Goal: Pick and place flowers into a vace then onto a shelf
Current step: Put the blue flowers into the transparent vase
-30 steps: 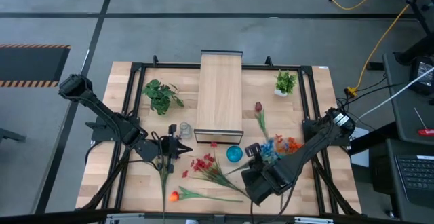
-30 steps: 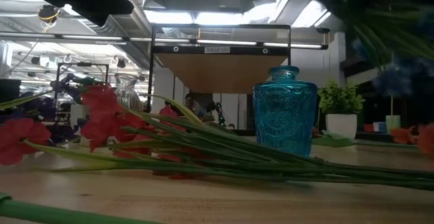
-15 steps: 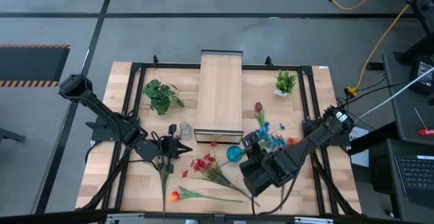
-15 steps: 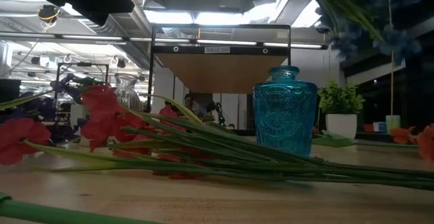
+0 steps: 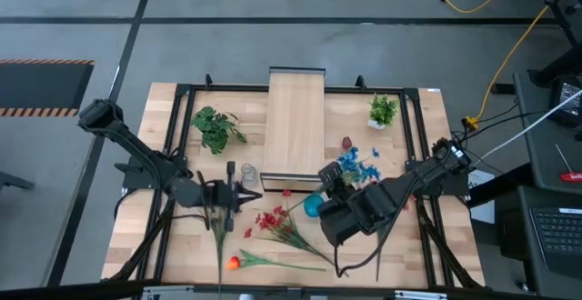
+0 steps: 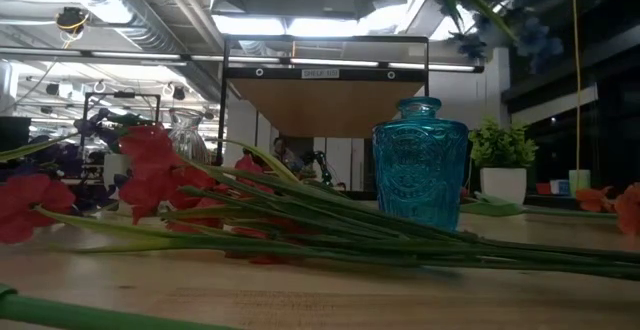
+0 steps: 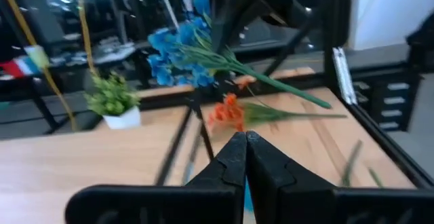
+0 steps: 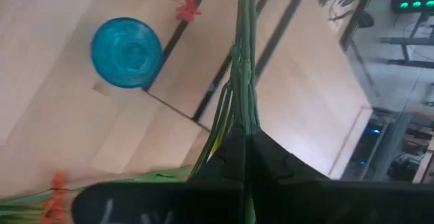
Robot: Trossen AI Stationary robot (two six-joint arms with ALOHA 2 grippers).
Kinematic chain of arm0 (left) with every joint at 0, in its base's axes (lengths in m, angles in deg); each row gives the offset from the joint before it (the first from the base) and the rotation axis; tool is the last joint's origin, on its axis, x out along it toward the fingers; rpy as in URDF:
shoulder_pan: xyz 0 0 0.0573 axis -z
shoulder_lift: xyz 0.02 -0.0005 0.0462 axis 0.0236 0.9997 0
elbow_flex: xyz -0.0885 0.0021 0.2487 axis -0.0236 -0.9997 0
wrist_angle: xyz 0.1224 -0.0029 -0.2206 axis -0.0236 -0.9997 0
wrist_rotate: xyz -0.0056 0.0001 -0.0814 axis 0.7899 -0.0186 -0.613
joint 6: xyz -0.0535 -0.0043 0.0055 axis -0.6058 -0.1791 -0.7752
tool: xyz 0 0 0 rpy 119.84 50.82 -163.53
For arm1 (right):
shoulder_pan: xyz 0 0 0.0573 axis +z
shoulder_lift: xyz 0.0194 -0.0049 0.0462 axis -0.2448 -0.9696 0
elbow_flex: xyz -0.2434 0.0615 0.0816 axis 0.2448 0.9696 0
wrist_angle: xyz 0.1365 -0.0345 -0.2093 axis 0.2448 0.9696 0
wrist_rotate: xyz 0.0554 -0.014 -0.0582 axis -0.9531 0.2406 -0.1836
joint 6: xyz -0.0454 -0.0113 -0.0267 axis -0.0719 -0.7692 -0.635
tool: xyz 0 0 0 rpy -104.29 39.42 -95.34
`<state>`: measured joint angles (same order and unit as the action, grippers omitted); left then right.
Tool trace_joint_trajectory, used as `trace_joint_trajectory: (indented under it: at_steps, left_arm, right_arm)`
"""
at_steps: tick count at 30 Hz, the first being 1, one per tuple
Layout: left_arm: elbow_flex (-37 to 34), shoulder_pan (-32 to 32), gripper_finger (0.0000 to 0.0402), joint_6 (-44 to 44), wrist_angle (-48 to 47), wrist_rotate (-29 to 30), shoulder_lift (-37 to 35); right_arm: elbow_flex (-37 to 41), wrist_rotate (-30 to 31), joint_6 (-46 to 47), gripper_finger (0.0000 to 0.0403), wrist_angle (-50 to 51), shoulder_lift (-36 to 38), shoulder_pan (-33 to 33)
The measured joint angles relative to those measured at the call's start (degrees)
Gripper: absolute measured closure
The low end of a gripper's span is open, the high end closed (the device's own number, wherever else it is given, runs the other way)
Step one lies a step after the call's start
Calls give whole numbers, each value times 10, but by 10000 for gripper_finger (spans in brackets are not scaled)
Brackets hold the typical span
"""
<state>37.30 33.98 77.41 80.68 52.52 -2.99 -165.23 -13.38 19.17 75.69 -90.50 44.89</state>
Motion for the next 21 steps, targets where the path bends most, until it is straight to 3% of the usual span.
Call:
trace_joint_trajectory:
  at_steps: [7,13,17,21]
  left_arm:
    - [31,-14,378,12,-8,6,-8]
    - [36,-27,302,33,-1,10,-8]
    - [37,-38,243,-15,12,6,-8]
    - [37,-55,204,-118,8,-100,-11]
  right_arm:
    - [-36,1,-40,403,0,0,-23]
    - [-39,24,-70,403,3,0,-39]
    - [-39,30,-86,403,1,0,-44]
    - [-39,30,-119,403,-24,0,-43]
